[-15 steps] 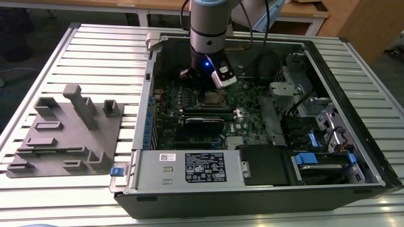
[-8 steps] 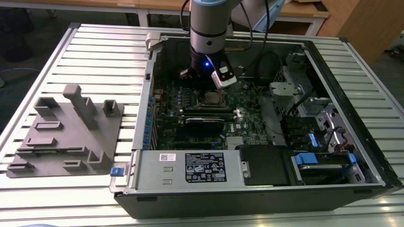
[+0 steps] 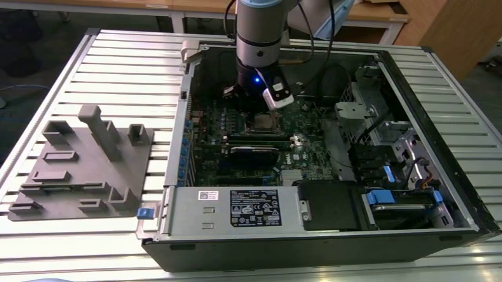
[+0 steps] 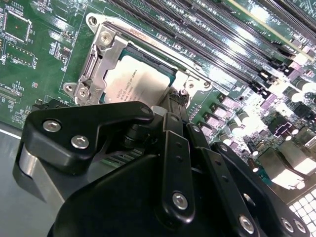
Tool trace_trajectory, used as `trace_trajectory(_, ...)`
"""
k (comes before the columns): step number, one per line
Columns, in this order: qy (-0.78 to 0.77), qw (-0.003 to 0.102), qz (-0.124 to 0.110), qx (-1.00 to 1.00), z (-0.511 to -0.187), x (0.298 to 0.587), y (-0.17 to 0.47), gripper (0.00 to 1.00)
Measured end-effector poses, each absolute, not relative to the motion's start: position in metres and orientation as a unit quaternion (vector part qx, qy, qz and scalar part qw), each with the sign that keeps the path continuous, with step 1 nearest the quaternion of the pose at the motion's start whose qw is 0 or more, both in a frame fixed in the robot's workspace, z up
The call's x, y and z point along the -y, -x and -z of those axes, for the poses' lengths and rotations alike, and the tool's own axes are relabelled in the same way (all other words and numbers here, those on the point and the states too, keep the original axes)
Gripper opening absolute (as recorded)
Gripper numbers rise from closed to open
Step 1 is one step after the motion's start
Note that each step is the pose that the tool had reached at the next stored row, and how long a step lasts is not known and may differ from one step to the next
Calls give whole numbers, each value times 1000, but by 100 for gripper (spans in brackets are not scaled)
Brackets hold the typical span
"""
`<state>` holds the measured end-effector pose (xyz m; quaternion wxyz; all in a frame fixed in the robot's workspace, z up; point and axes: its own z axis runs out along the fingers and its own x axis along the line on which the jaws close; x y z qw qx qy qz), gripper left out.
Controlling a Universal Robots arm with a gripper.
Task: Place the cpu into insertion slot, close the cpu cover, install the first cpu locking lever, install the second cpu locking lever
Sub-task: 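Close the cpu cover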
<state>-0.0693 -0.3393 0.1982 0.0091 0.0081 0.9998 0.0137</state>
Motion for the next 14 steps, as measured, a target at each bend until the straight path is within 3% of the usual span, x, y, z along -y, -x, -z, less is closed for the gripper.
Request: trace_trajectory(14, -8, 9, -14, -1000, -206, 339, 69, 11)
